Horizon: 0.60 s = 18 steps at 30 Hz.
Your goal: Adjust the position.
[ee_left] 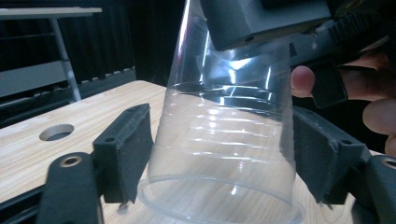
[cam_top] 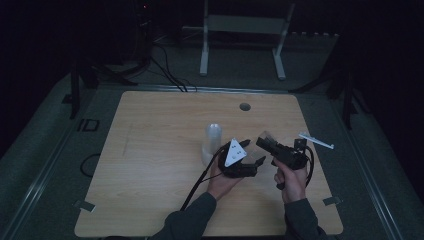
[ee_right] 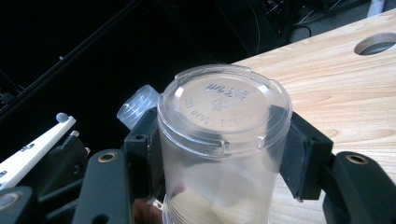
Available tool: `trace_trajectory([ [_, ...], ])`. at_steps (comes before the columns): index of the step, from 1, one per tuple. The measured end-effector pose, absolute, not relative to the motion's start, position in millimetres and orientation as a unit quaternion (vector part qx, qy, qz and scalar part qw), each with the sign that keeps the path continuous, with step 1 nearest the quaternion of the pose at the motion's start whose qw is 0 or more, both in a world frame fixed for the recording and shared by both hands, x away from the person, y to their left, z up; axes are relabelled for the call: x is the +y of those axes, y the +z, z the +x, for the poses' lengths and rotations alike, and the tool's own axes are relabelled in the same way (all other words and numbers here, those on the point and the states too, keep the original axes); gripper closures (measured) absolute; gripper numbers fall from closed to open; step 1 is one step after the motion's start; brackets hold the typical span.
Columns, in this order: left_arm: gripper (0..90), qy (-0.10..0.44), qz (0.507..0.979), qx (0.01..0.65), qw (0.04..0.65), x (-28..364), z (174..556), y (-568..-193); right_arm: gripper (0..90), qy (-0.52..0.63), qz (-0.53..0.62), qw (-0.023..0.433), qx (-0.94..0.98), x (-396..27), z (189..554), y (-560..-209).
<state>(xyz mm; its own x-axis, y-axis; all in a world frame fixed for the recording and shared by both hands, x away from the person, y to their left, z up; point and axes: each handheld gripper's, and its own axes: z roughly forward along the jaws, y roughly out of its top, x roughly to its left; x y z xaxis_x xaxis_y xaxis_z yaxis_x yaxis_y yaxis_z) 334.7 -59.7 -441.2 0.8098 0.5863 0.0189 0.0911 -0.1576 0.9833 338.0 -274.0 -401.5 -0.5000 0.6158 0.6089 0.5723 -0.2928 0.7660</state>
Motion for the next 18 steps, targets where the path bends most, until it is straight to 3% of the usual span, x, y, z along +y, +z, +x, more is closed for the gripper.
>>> trace_trajectory([
  [10, 29.4, 0.207, 0.736, 0.229, 0.602, -60.6, 333.6, -441.1, 38.9, 0.629, 0.5, 0.018, 0.595, -274.9, 338.2, -402.0],
  [18, 30.5, 0.206, 0.74, 0.228, 0.598, -60.0, 334.1, -441.0, 32.3, 0.622, 0.501, 0.023, 0.601, -275.6, 337.9, -402.5],
])
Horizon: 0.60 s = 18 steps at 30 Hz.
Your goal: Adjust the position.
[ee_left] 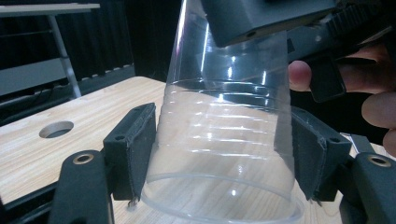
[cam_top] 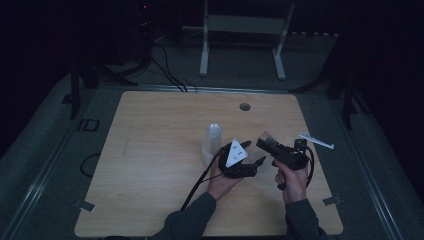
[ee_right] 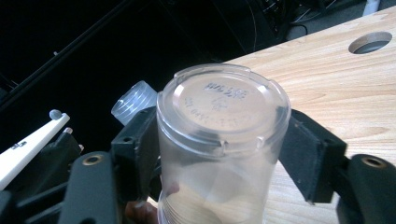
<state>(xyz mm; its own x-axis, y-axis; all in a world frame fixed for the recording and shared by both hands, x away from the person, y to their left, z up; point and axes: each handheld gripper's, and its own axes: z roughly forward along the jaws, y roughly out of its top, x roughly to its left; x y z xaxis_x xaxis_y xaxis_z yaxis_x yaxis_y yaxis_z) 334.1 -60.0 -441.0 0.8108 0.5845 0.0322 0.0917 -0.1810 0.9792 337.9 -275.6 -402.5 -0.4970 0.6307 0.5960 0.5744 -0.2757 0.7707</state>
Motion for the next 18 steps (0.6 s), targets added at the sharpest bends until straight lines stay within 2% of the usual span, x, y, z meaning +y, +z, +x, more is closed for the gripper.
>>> trace_trajectory([
  [18, 30.9, 0.206, 0.747, 0.229, 0.589, -52.4, 337.0, -436.8, 29.9, 0.615, 0.473, 0.036, 0.63, -274.6, 330.4, -399.9],
])
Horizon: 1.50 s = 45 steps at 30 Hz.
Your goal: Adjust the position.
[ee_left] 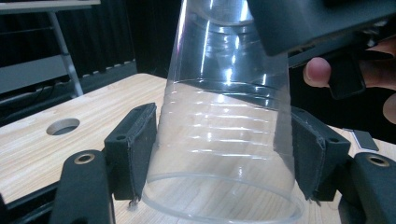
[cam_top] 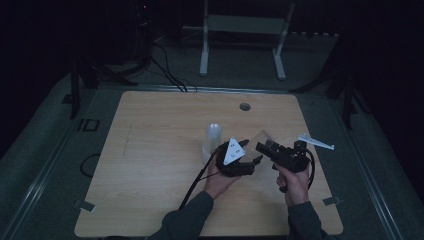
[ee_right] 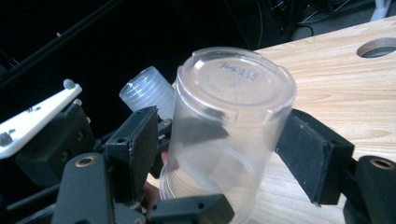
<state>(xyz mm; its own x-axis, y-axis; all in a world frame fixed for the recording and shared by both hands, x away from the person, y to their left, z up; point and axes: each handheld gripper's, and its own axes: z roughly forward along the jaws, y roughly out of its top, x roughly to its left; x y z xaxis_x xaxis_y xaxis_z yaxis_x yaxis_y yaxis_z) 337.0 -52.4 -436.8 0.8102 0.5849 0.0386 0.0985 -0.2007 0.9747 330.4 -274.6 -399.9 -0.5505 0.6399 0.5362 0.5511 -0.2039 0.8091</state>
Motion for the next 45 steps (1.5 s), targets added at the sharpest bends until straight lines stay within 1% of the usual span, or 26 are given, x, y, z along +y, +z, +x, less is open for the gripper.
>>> trace_trajectory([
  [10, 30.9, 0.206, 0.75, 0.231, 0.584, -46.9, 339.7, -434.9, 30.3, 0.606, 0.466, 0.051, 0.643, -281.1, 326.0, -399.6],
  [19, 30.9, 0.2, 0.753, 0.232, 0.582, -42.3, 341.8, -433.6, 32.4, 0.59, 0.458, 0.063, 0.661, -283.9, 324.3, -401.2],
  [37, 30.9, 0.19, 0.762, 0.227, 0.575, -34.6, 343.2, -430.4, 39.2, 0.567, 0.438, 0.088, 0.692, -293.6, 320.5, -400.0],
  [45, 30.9, 0.186, 0.767, 0.224, 0.572, -32.6, 342.8, -430.4, 39.6, 0.533, 0.424, 0.118, 0.723, -291.8, 316.7, -398.8],
])
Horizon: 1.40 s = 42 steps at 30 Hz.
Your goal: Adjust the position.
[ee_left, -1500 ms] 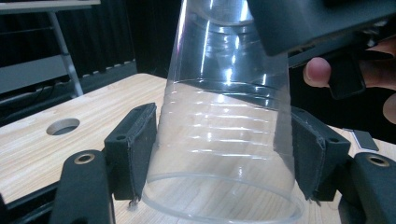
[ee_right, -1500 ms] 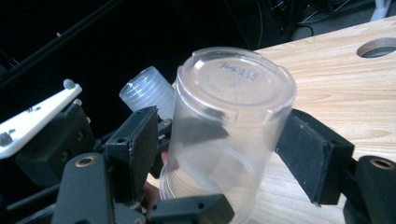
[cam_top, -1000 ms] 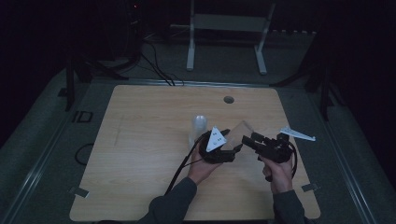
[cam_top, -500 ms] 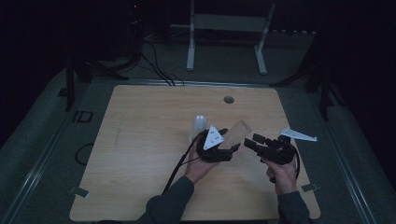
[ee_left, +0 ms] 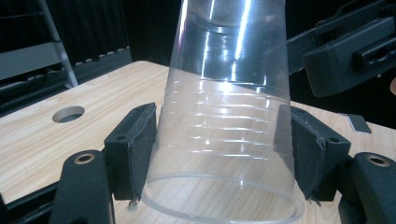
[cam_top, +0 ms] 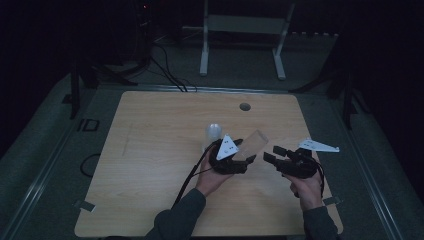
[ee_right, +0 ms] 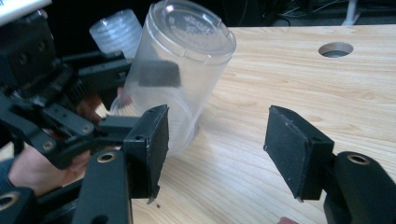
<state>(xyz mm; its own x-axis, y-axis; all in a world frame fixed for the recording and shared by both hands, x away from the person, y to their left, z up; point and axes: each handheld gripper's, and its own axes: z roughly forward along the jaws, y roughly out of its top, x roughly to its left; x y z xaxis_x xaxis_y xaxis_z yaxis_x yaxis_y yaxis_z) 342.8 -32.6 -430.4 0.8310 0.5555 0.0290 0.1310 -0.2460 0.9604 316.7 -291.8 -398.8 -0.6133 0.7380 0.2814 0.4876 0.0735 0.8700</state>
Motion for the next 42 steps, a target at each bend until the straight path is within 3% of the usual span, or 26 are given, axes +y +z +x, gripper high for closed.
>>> trace_trajectory([
  [42, 31.7, 0.171, 0.793, 0.203, 0.548, -22.6, 345.2, -421.6, 40.9, 0.467, 0.383, 0.165, 0.779, -297.3, 310.1, -384.4],
])
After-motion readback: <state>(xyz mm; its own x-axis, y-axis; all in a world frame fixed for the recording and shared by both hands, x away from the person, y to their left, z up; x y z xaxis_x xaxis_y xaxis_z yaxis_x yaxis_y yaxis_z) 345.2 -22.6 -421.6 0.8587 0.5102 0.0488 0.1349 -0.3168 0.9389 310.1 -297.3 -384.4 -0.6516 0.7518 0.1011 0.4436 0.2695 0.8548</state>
